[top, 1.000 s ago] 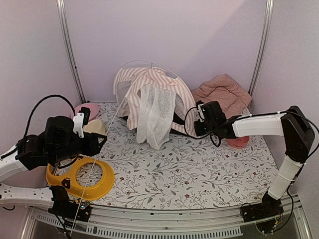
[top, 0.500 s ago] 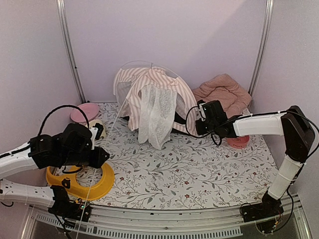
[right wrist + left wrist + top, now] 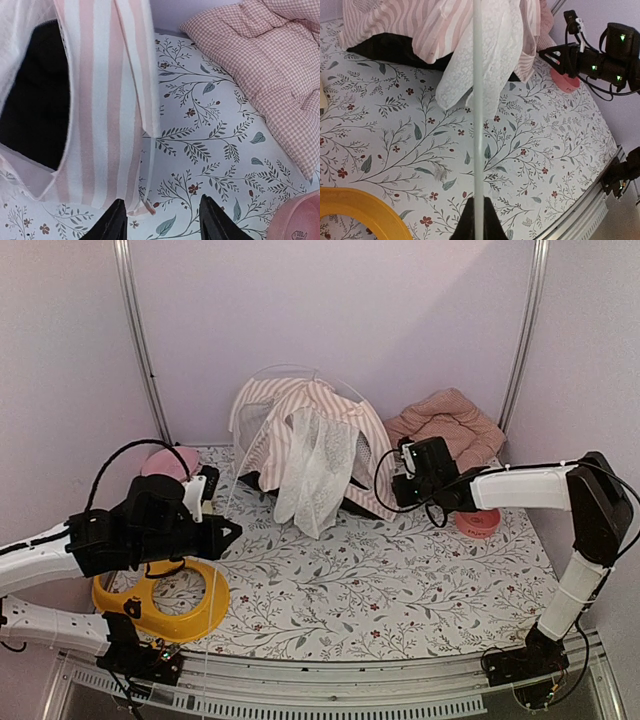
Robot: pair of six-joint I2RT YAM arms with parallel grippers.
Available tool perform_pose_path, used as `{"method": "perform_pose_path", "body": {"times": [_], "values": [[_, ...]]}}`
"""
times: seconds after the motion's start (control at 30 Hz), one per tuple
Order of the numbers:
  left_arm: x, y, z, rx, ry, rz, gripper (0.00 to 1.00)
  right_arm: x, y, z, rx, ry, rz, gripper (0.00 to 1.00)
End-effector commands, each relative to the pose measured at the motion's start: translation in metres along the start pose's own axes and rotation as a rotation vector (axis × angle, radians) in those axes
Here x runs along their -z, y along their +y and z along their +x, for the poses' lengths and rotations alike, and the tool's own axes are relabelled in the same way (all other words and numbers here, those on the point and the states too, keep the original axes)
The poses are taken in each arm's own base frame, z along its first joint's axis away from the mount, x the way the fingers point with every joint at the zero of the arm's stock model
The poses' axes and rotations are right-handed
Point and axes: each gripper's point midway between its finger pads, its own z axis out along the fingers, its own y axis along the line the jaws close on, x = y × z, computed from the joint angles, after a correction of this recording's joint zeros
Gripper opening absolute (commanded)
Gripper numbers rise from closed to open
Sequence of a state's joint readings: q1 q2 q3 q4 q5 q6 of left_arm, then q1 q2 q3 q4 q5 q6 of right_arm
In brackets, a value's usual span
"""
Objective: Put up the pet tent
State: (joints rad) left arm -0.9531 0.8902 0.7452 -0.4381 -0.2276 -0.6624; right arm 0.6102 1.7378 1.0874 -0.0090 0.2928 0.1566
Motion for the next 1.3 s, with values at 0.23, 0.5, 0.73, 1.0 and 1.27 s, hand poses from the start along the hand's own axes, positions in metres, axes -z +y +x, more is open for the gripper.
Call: {"method": "perform_pose_path", "body": {"times": [0.23,0.5,0.73,1.0,1.27], "values": [[-0.011,-0.061,-0.065,0.128,-0.324,0.122,0.0,0.063,0.015,-0.074,-0.068,-0.109,-0.156,0.8],[-0.024,-0.09,-0.1,0.119,-0.393,0.164,0.0,0.159,0.13,-0.046,-0.068,-0.085,-0.717,0.83],[-0.044,-0.102,-0.121,0.126,-0.395,0.201,0.0,0.232,0.222,0.05,-0.034,0.078,-1.067,0.83],[-0.071,-0.12,-0.145,0.136,-0.414,0.236,0.0,0.233,0.252,0.128,-0.107,0.24,-1.137,0.78],[-0.095,-0.132,-0.159,0.126,-0.413,0.249,0.0,0.221,0.256,0.165,-0.108,0.326,-1.106,0.7]]}}
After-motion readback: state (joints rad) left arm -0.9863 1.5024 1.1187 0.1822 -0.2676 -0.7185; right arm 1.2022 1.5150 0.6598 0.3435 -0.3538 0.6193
